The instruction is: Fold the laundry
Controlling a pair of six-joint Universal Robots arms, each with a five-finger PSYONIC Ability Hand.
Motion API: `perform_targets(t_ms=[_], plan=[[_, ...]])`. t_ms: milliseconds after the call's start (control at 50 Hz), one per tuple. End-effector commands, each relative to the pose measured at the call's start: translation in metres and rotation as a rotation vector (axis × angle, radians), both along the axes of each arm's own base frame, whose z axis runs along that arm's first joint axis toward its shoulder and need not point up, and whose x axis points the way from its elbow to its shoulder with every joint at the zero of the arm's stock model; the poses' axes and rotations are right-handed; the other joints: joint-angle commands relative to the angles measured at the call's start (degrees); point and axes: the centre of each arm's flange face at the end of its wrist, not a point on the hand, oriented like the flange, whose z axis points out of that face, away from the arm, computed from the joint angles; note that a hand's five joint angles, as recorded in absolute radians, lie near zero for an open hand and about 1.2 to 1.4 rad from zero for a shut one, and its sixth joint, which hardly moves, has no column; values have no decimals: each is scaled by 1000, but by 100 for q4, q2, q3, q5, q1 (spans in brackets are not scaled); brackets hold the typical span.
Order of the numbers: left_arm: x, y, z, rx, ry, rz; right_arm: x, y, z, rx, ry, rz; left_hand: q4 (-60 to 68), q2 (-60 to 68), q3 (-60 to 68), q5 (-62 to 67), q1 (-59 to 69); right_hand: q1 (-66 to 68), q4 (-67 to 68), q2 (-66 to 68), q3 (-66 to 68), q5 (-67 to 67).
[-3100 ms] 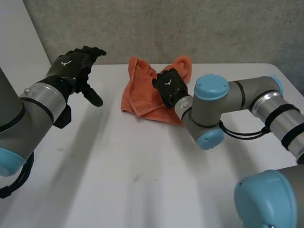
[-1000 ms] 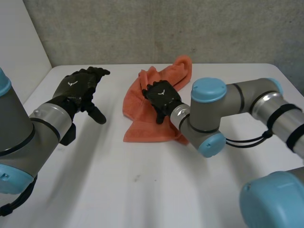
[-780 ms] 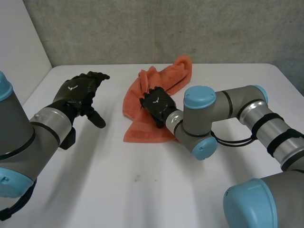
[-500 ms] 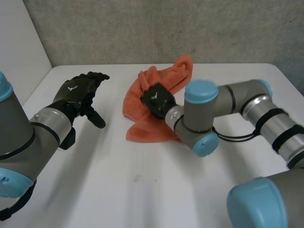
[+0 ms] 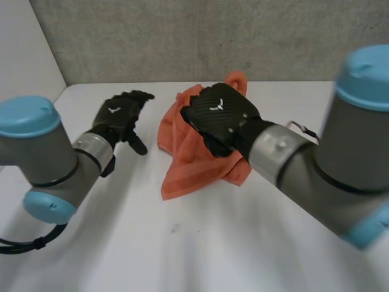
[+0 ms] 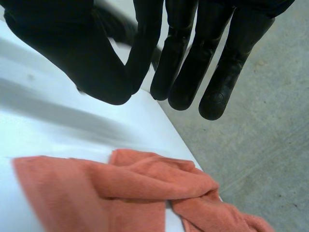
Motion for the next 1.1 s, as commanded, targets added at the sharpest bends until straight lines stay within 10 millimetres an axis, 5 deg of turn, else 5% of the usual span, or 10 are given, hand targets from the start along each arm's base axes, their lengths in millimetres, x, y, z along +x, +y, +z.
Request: perform_targets(t_ms=[20,100,240,380,680,980,1100], plan=[[-19,-17,-34,-33,-78,-92,-38,11,10,-5,-16,-65,160,173,157,-48,57,1512,367,426,410,489],[-18,-15,-37,-35,-103,-94,-43,-2,3,37,-26,-117,177,190,174,-31,74,-565,-1710,-1651,-1667,-1588],[-5,4,-20,-40,-110,-48,-21,-60,-57,339,-125,-277,177,190,174,-31,74,-3572,-4717,-4658,-4674,-4595],[10,20,-5,-49,-113,16,2,-78,-85,471,-199,-279,161,173,157,-47,58,-3509,-4654,-4595,-4611,-4532],[40,38,0,-5,-138,90,79,-63,-134,518,-173,-82,144,157,140,-64,41,-3408,-4553,-4494,-4511,-4432],[45,47,-2,19,-142,87,84,-81,-154,336,-32,-180,76,89,73,-132,-27,-2230,-3375,-3316,-3333,-3254],[47,46,-2,18,-141,93,84,-82,-153,303,-10,-182,93,106,90,-115,-10,518,-627,-568,-584,-505]])
